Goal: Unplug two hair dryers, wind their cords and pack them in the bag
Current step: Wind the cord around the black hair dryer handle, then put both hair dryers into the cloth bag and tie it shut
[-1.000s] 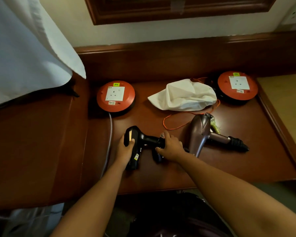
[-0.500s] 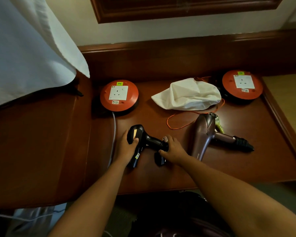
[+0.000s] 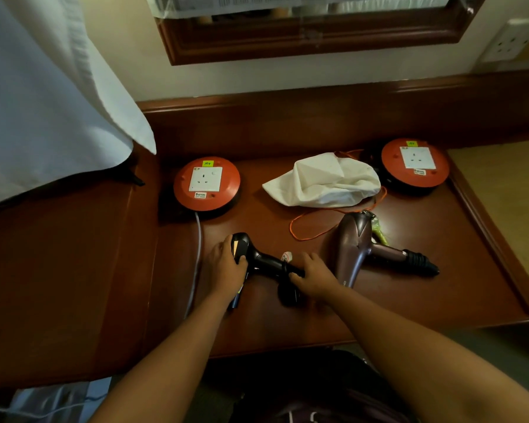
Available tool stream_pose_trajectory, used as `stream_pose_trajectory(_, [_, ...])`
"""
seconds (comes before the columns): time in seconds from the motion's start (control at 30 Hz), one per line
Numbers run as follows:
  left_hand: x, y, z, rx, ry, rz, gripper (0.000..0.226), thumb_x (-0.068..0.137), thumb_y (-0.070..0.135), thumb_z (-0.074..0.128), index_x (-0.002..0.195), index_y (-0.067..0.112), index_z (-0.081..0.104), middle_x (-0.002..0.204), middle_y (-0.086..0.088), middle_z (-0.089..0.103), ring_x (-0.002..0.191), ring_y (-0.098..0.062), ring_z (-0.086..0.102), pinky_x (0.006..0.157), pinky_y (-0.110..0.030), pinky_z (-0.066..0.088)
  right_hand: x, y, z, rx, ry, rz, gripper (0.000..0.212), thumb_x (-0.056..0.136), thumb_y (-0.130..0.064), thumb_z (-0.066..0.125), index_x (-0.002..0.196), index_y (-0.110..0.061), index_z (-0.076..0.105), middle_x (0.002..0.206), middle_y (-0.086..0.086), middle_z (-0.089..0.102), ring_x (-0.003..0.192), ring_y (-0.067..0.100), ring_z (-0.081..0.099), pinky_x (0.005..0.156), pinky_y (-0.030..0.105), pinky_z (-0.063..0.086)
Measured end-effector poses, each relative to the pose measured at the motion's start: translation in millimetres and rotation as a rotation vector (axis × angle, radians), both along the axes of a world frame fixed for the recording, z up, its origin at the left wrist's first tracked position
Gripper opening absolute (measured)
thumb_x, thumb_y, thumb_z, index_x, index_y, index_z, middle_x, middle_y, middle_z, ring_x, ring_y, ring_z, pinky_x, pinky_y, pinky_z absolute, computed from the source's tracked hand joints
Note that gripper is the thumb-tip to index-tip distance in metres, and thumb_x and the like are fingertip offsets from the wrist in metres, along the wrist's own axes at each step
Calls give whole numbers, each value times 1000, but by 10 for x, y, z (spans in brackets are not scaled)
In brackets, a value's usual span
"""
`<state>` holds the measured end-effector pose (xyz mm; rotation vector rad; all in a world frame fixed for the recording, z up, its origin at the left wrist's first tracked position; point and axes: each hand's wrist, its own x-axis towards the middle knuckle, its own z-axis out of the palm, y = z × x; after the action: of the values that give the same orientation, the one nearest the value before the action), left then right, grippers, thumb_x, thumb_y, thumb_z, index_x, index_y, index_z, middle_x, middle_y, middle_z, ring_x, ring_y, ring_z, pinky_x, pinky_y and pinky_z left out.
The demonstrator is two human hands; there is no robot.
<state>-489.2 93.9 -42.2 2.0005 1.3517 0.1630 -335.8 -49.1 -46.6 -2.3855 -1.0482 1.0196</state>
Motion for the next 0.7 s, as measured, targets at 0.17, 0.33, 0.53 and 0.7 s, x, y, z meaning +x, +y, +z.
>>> stream_pose_trajectory(0.17, [222,-44,138,53,70,-29,56,93,26,55,145,21,34,147,-11,33,135,-29,29,108,-42,31,185,-63,195,84,-53,-58,56,91,-30,56,140,-8,38,134,14,44,123,29,45,101,32,36])
stream_pose_trajectory(0.33, [688,-109,273,98,37,-118,54,91,23,55,143,19,39,149,-12,34,139,-30,26,113,-42,24,606,-144,465,166,-132,-113,53,92,-26,54,140,-10,40,138,13,44,127,27,44,100,31,36])
stream_pose_trajectory(0.53, [1551,-300,426,14,-77,-252,44,94,19,51,138,15,46,141,-10,44,131,-27,35,107,-39,33,1448,-277,618,252,-185,-147,44,89,-19,56,132,-10,50,132,16,51,121,31,48,95,35,41])
stream_pose_trajectory(0.7, [2352,-460,357,-32,-105,-318,39,92,16,53,131,11,53,130,-12,55,123,-27,46,102,-34,36,2262,-301,547,226,-193,-196,45,92,-18,53,135,-8,47,136,15,47,122,31,48,98,35,40])
